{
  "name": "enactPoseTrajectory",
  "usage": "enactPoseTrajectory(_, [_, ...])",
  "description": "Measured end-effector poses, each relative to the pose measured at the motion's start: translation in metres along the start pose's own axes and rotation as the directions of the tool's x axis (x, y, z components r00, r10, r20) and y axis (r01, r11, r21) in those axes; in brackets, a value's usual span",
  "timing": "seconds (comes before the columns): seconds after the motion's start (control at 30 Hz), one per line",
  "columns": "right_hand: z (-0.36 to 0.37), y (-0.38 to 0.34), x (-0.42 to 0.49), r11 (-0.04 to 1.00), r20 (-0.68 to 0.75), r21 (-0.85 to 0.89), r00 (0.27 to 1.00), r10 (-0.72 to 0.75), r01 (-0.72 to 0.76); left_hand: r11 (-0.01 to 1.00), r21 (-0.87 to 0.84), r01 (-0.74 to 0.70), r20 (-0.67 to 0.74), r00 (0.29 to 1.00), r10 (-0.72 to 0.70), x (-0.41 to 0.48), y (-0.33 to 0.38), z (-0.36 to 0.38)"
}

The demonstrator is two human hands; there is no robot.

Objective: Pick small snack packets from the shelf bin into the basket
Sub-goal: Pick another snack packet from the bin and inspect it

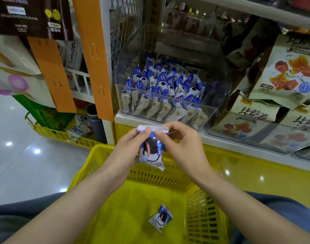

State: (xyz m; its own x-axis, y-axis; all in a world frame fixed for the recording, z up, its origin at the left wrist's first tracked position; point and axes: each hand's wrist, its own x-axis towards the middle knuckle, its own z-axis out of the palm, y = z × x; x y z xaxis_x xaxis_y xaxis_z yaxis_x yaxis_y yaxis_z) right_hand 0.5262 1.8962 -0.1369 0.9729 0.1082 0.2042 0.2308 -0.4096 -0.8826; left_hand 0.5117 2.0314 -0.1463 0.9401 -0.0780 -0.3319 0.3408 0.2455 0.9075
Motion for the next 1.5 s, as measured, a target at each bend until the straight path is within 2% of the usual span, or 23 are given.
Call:
enactPoseTrajectory(0.07, [-0.004,-0.001,0.006,0.965,-0.036,0.212,0.986,0.165,-0.154,1.0,-0.012,-0.004,0.009,1.0,0.005,0.001,-0.001,-0.001])
enactPoseTrajectory(0.13, [-0.01,-0.001,0.01,0.876,-0.034,0.4,0.951,0.306,-0.268,0.998,-0.016,-0.061,-0.049,0.997,0.06,0.002,-0.002,-0.001])
enactPoseTrajectory(0.23, [-0.015,0.0,0.011,0.781,0.051,0.508,0.917,0.396,-0.365,0.981,0.037,-0.192,-0.175,0.965,0.195,0.004,-0.003,-0.007])
enactPoseTrajectory(0.33, [-0.015,0.002,0.009,0.805,0.195,0.394,0.896,0.398,-0.443,0.972,-0.011,-0.233,-0.248,0.943,0.223,0.009,-0.002,-0.014])
enactPoseTrajectory(0.43, [-0.013,0.002,0.005,0.841,0.344,0.225,0.848,0.403,-0.491,0.969,-0.066,-0.238,-0.238,0.947,0.216,0.011,-0.001,-0.017])
enactPoseTrajectory(0.5, [-0.01,0.003,0.002,0.894,0.387,0.083,0.842,0.377,-0.439,0.963,0.017,-0.269,-0.238,0.934,0.265,0.012,-0.001,-0.018])
enactPoseTrajectory(0.6, [-0.003,0.006,-0.004,0.962,0.34,-0.175,0.904,0.258,-0.209,0.861,0.338,-0.379,-0.198,0.866,0.459,0.009,-0.003,-0.016])
enactPoseTrajectory(0.67, [-0.001,0.005,-0.007,0.983,0.268,-0.169,0.957,0.114,-0.069,0.747,0.512,-0.424,-0.104,0.833,0.544,0.007,-0.003,-0.012])
enactPoseTrajectory(0.7, [-0.001,0.004,-0.008,0.989,0.228,-0.148,0.972,0.057,-0.023,0.717,0.543,-0.437,-0.066,0.829,0.555,0.005,-0.004,-0.009])
enactPoseTrajectory(0.8, [-0.002,0.003,-0.007,0.997,0.153,-0.073,0.988,0.025,-0.014,0.707,0.556,-0.436,-0.027,0.841,0.54,0.002,-0.006,-0.004])
enactPoseTrajectory(0.97, [-0.002,0.004,-0.004,0.99,0.118,0.063,0.985,0.122,-0.13,0.813,0.42,-0.402,-0.041,0.887,0.46,0.001,-0.004,0.0])
enactPoseTrajectory(1.17, [-0.004,-0.001,-0.009,0.973,0.088,-0.191,0.99,-0.114,0.129,0.858,0.378,-0.347,-0.016,0.925,0.381,0.002,-0.003,-0.001])
enactPoseTrajectory(1.27, [-0.007,-0.001,-0.007,0.945,0.034,-0.292,0.989,-0.145,0.149,0.859,0.388,-0.335,-0.029,0.926,0.375,0.003,-0.005,-0.002])
enactPoseTrajectory(1.33, [-0.009,-0.001,-0.004,0.959,-0.035,-0.256,0.99,-0.138,0.124,0.831,0.468,-0.301,-0.052,0.929,0.366,0.006,-0.008,-0.004])
enactPoseTrajectory(1.4, [-0.013,-0.001,-0.001,0.988,-0.091,-0.136,0.992,-0.091,0.078,0.819,0.53,-0.221,-0.039,0.958,0.283,0.007,-0.011,-0.006])
enactPoseTrajectory(1.43, [-0.014,-0.001,0.001,0.995,-0.097,-0.086,0.993,-0.066,0.058,0.861,0.481,-0.163,-0.038,0.978,0.207,0.007,-0.011,-0.004])
enactPoseTrajectory(1.5, [-0.015,-0.001,0.001,0.997,-0.07,-0.05,0.996,-0.063,0.059,0.963,0.268,-0.021,-0.048,0.998,0.035,0.006,-0.006,0.0])
